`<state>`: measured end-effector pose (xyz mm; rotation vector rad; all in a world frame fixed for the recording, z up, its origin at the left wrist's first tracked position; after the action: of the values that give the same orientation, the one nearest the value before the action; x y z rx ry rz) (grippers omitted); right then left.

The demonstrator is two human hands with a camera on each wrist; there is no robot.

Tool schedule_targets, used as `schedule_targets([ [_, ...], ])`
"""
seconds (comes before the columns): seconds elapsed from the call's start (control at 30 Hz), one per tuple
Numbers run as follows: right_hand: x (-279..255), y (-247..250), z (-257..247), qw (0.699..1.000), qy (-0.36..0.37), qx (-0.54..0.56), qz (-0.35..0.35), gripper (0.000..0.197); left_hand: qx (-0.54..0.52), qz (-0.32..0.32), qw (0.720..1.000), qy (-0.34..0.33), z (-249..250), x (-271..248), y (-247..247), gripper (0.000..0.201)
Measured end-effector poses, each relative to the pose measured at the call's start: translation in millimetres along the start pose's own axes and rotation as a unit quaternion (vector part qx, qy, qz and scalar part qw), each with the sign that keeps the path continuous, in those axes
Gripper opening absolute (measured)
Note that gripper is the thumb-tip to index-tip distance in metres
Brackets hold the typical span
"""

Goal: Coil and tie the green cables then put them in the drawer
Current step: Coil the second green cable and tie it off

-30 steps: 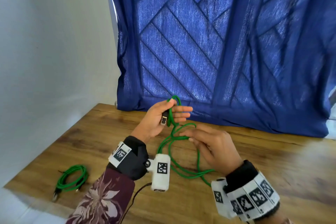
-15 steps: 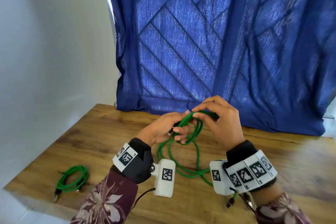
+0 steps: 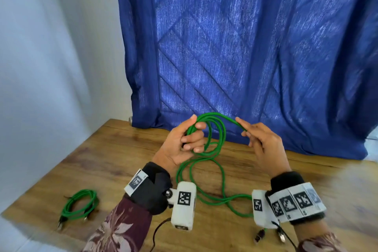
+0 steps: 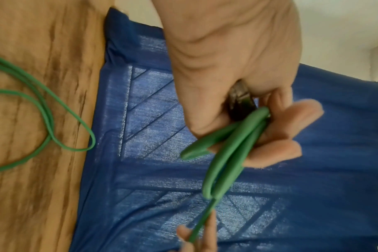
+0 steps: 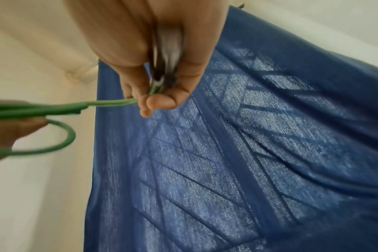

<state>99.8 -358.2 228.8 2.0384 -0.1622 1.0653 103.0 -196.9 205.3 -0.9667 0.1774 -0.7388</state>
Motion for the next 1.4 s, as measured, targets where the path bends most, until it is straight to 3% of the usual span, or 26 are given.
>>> schedule_targets([
  [0.1, -13, -6, 4, 0.997, -0.023, -0.069, 0.035, 0.046, -0.092, 0.007, 0.993, -0.073, 16, 2, 5, 0.023],
  [0.27, -28, -11, -19, 0.984, -0.032, -0.128, 0.121, 0.034, -0.089, 0.067, 0.979, -0.172, 31, 7, 20, 0.032],
  [0.47, -27, -19, -42, 0.991, 0.04, -0.097, 0.077, 0.022, -0.092, 0.076, 0.974, -0.191, 33, 11, 26, 0.028],
  [0.7, -24, -26, -64, 0.989, 0.114, -0.085, 0.031, 0.027, -0.034, 0.183, 0.966, -0.181, 31, 6, 38, 0.043],
  [0.8, -19, -25, -74, 0.988, 0.136, -0.064, 0.037, 0.02, -0.019, 0.211, 0.96, -0.181, 26, 5, 42, 0.049],
  [0.93, -14, -24, -79, 0.989, 0.132, -0.029, 0.061, 0.017, -0.017, 0.195, 0.967, -0.166, 17, 7, 36, 0.038],
  [1.07, -12, -26, -73, 0.991, 0.09, -0.018, 0.101, 0.011, -0.037, 0.13, 0.978, -0.158, 10, 12, 26, 0.033],
  [1.2, -19, -30, -72, 0.989, 0.101, -0.013, 0.107, 0.009, -0.066, 0.091, 0.979, -0.173, 11, 9, 22, 0.033],
  [1.3, -24, -30, -70, 0.99, 0.089, 0.002, 0.106, 0.013, -0.091, 0.098, 0.973, -0.186, 15, 5, 23, 0.03],
  [1.4, -21, -19, -59, 0.989, 0.029, 0.06, 0.129, 0.01, -0.087, 0.136, 0.966, -0.202, 19, 1, 26, 0.034],
])
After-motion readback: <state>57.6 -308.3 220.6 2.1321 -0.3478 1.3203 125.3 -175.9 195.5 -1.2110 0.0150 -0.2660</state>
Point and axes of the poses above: each hand's wrist, its own x-axis towards the middle knuckle, its own y-axis out of the back of the hand, z = x × y, the point moved 8 cm from there along x, towards the middle knuckle, and after that the axes turned 11 degrees about -x, right-handed, at the moved point
